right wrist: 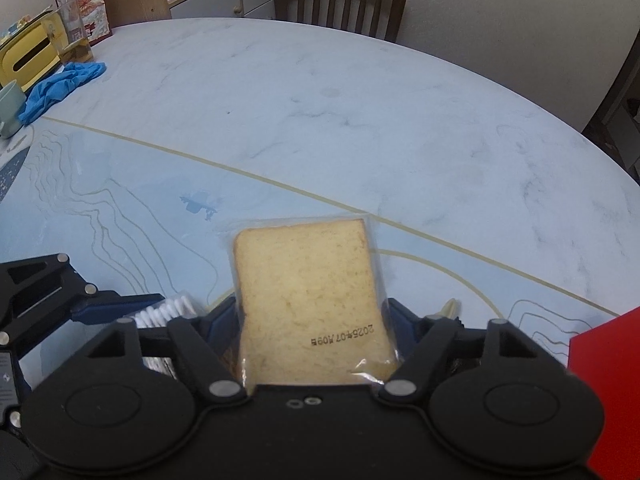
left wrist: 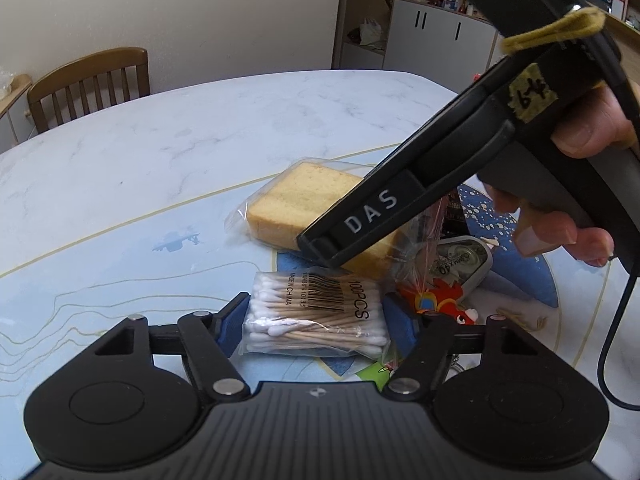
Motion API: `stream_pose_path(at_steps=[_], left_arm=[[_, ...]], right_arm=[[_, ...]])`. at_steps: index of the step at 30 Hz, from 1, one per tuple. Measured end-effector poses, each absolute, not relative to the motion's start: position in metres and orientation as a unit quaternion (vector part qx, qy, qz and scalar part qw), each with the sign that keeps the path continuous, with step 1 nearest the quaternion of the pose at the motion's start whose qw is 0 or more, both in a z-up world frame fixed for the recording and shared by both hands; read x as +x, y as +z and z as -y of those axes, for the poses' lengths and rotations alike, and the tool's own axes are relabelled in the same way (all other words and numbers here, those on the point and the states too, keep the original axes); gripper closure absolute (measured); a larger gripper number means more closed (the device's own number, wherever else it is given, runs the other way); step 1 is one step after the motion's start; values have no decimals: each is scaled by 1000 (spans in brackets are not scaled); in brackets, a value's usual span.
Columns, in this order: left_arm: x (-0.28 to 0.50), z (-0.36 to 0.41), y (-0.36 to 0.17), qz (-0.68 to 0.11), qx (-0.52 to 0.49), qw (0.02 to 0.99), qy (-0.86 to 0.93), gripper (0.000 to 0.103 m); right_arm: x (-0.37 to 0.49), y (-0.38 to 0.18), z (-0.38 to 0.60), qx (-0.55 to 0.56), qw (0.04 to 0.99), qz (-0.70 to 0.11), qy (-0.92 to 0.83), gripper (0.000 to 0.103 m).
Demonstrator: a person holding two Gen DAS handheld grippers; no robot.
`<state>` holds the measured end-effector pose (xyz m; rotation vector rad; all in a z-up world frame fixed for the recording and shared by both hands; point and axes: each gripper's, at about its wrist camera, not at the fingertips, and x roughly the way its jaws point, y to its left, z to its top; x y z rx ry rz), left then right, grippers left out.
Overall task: Organize objects
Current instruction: 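Grasp the packaged bread slice with the right gripper while the left grasps the cotton swab pack, then carry the bread slice and cotton swab pack over the red box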
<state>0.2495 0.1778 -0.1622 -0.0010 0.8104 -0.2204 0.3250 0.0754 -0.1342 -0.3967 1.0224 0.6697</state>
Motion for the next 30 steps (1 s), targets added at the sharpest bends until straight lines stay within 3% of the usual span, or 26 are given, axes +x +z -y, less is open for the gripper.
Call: stream_pose_path(at_steps=[11,30], left_arm=[[245,-182,-146,-386,-19,917,-98,33],[231,-172,-71,-365,-32,926,-96,33]], right_arm=[[320,-110,-64,-171,820,-456,303,32],[294,-25,14,-113,854,-414,296,32]])
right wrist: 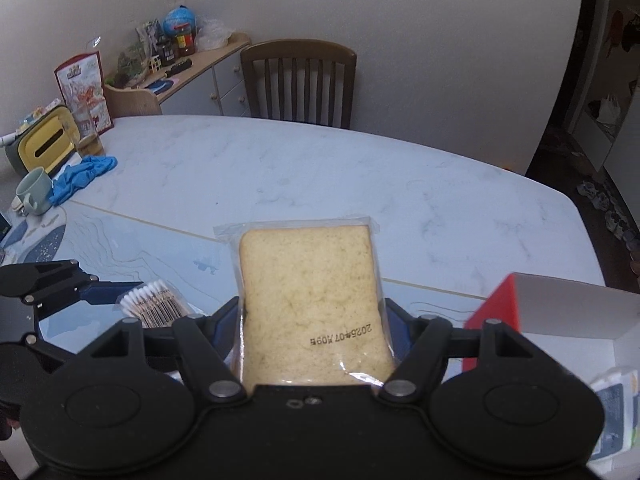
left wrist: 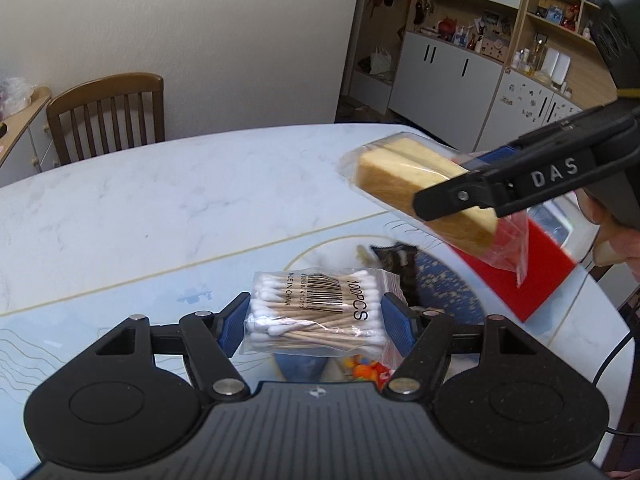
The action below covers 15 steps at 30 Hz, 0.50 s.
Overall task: Organize objects
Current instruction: 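Carry the bread slice and cotton swab pack over the red box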
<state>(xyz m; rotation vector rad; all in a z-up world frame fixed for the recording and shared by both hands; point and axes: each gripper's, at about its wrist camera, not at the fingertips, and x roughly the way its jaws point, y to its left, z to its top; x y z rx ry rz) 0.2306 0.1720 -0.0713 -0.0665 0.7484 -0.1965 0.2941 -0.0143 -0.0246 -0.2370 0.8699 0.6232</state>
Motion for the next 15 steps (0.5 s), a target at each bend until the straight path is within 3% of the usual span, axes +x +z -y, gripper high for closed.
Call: stream_pose_path(at_steps=[15], left_arm=[[241,-79,-25,-340,-17,928,-153,33]], right_arm=[[290,-3,119,-79,869,-413,259,32]])
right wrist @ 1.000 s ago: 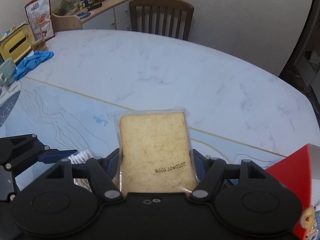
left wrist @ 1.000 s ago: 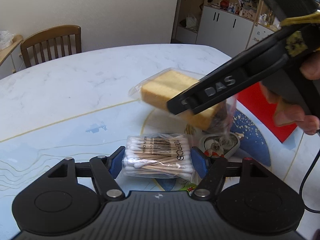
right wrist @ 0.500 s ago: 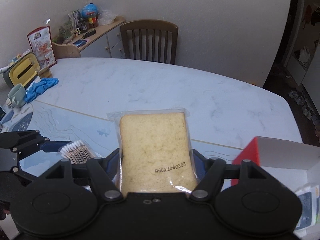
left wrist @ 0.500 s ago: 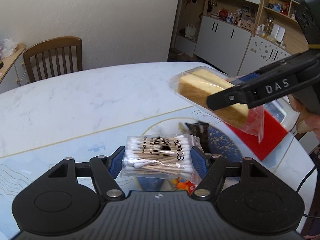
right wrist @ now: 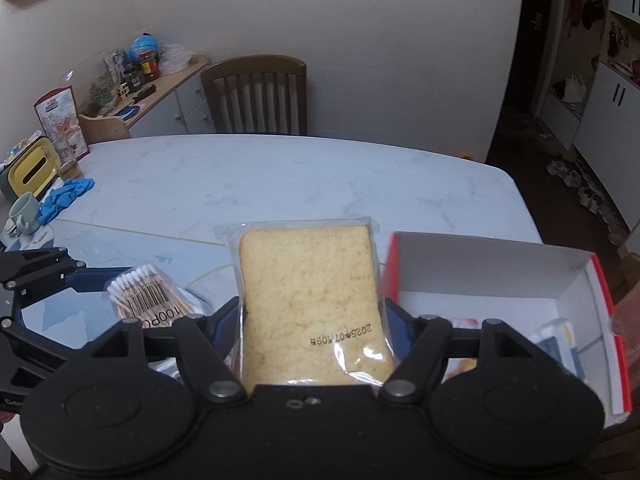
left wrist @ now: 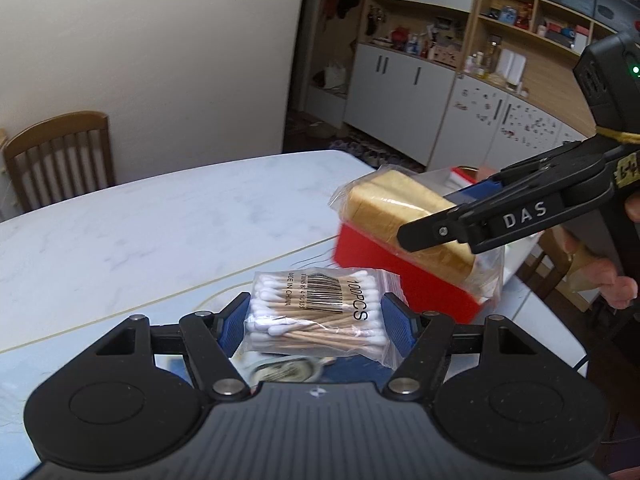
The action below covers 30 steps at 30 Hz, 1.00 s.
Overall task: Organize objects
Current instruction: 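Carry the bread slice and cotton swab pack over the red box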
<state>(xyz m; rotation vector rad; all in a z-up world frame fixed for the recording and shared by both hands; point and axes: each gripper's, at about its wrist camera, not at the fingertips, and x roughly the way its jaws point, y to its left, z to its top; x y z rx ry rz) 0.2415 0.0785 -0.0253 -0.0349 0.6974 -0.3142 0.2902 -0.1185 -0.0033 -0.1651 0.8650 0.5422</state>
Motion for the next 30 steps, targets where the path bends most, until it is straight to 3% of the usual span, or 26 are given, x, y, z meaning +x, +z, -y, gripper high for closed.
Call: stream_pose_path(at_steps=[30], left_arm=[[334,132,-57,-386,52,903,-181,33]], right_arm=[[365,-34,318,-54,881,-435,179,32]])
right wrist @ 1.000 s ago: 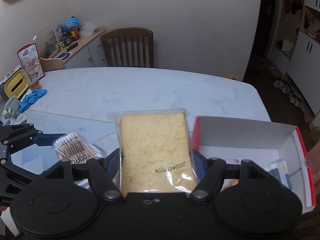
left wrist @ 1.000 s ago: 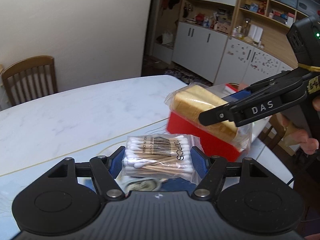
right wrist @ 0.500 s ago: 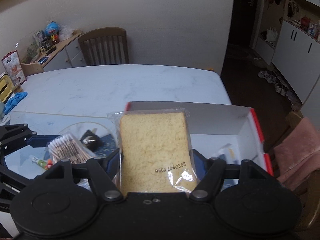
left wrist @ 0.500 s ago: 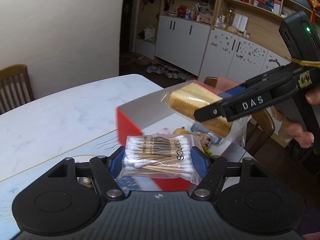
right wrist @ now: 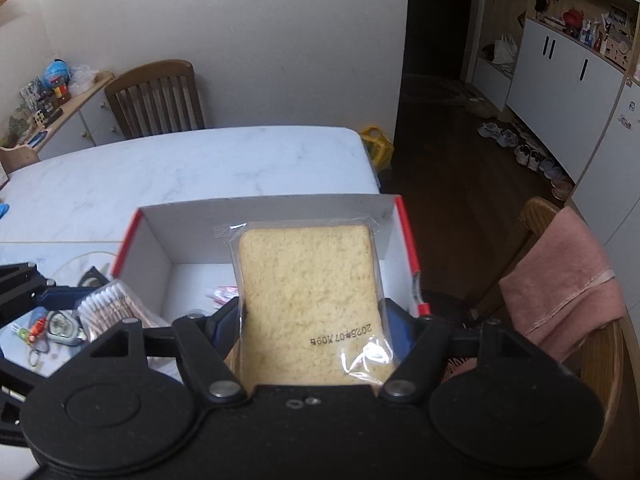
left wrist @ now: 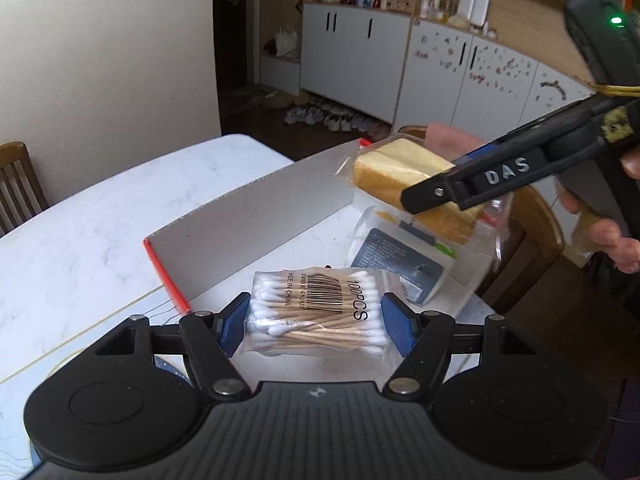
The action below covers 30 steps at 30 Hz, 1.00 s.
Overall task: Organize objects
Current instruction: 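Carry the bread slice and cotton swab pack over the red box, then open the right gripper to drop the bread while the left releases the swab pack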
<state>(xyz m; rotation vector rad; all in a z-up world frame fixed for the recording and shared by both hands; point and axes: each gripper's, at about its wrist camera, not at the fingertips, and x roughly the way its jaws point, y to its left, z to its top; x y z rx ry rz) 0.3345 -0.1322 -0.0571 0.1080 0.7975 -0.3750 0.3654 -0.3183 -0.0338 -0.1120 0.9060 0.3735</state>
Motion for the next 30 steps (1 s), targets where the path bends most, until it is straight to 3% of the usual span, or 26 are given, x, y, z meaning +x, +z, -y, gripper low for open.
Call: stream_pose_path(at_steps=[30], left_arm=[[397,156,-108,-456,83,878,-120,33]], right_arm=[[425,-101,275,-177,847,-464,188,30]])
